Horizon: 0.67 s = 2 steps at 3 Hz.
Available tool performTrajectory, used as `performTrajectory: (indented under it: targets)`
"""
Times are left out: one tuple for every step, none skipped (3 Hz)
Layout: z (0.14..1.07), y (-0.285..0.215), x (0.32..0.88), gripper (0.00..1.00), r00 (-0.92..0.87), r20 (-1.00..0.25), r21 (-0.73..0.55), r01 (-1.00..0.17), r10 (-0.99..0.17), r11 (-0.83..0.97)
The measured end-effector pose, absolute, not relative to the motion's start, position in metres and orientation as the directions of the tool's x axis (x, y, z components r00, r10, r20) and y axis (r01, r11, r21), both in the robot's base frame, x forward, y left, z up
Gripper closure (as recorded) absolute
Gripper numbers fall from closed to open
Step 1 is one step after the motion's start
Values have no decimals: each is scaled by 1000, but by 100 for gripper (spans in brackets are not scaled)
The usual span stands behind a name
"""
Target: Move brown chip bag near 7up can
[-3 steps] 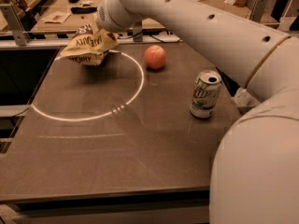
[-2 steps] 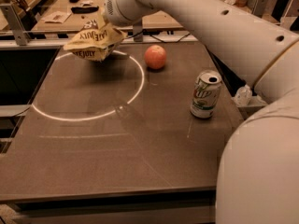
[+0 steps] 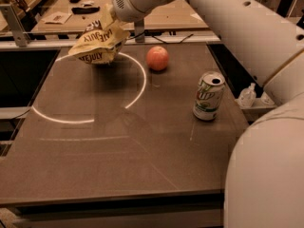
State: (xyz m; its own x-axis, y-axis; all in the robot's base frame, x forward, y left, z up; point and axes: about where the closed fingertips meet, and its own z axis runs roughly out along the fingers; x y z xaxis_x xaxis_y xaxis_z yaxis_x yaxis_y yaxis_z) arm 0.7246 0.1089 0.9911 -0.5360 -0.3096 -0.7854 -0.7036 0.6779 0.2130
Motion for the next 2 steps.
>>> performTrajectory:
  targets:
    - [991,104,697,100,-525,-756,182,-742,-390,645]
    - [987,84,662,100,-545,-719,173,-742,-431,648]
